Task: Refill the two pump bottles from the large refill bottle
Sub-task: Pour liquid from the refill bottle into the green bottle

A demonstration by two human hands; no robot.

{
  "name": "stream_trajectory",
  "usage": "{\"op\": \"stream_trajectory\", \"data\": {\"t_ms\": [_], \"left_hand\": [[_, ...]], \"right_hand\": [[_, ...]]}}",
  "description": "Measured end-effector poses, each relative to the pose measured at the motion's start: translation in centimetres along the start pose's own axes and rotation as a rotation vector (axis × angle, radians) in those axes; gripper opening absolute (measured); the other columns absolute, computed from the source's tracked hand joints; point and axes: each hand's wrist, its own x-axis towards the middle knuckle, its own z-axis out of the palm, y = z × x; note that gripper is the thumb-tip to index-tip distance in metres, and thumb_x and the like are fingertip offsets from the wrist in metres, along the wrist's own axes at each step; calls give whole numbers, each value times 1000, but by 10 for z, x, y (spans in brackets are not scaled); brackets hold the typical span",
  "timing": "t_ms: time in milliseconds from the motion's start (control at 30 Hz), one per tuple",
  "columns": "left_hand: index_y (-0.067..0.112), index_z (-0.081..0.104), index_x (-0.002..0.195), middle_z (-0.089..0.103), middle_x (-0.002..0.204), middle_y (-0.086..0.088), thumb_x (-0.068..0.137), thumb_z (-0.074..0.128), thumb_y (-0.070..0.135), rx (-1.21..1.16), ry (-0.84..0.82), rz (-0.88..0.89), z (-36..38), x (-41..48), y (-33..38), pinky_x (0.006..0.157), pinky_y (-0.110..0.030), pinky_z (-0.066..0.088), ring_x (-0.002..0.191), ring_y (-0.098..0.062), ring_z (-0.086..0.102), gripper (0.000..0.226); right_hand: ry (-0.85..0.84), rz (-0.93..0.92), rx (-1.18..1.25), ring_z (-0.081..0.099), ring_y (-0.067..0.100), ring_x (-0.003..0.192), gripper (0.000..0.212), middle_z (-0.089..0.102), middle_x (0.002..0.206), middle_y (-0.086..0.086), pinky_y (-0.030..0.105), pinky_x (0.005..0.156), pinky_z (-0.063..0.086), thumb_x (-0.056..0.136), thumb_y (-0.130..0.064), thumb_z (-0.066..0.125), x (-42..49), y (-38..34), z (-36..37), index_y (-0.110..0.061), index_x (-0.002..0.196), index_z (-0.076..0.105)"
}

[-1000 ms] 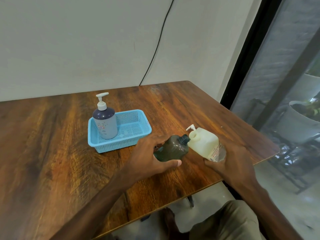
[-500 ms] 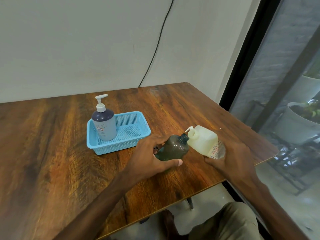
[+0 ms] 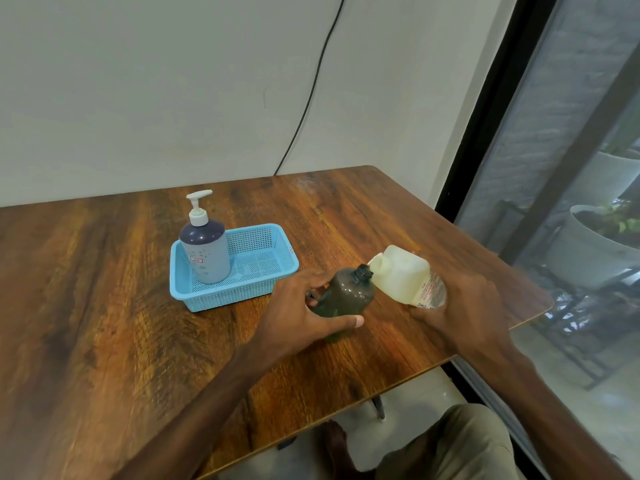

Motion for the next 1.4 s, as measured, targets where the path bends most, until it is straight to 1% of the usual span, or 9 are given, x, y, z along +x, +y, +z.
{"op": "stream_trajectory", "data": {"t_ms": [200,300,367,533,667,933,1167,1300,1400], "left_hand": [[40,63,133,66,121,28,64,88,62,-38,16,1,1,0,-4,81,-13,57,110,13,58,77],[41,63,131,65,118,31,64,89,60,-58,21,7,3,0,-4,82,-14,57,111,12,59,75],[39,64,131,67,118,28,65,90,58,-68,26,16,4,0,-5,80,-18,59,109,8,62,74],[35,66,131,69,121,23,64,89,62,-78,34,13,6,0,-8,82,-21,60,108,6,63,76],[36,66,131,69,120,25,65,90,58,-101,39,24,8,0,-7,84,-23,60,111,5,63,74],[37,65,132,69,122,26,65,93,54,-124,45,21,8,-1,-9,85,-24,60,112,5,63,75],[59,56,116,61,105,50,66,93,49,-116,40,13,5,-2,-7,83,-9,52,110,15,60,64],[56,56,120,63,108,43,65,93,49,-134,50,22,6,-2,-9,84,-8,51,111,16,59,66],[58,55,119,61,108,45,66,93,48,-133,52,26,6,-3,-10,84,-7,51,111,18,58,66]], "right_hand": [[6,-27,-3,69,33,90,79,75,105,13,28,66,42,63,-34,94,7,2,2,-10,132,63],[9,-48,8,69,33,95,79,74,110,13,29,71,45,65,-35,93,9,2,1,-13,135,61],[6,-64,18,69,32,98,78,73,112,11,29,72,46,67,-36,92,11,2,0,-15,136,60],[-20,-65,23,68,33,101,79,73,114,13,39,77,54,68,-37,90,14,5,0,-14,138,59],[3,-112,-5,69,34,101,83,73,114,12,37,74,51,65,-34,92,15,4,-3,-15,139,58],[-6,-132,10,66,34,106,84,71,119,10,46,79,57,68,-37,90,17,2,-4,-20,142,54],[-12,-134,16,66,36,105,84,71,117,13,47,79,57,67,-33,91,20,-1,-4,-19,142,55],[3,-143,17,68,38,102,82,72,114,16,47,78,57,66,-28,92,21,-3,-4,-16,139,57],[6,-143,21,68,38,102,81,72,115,16,46,78,55,66,-26,93,20,-5,-5,-14,138,58]]}}
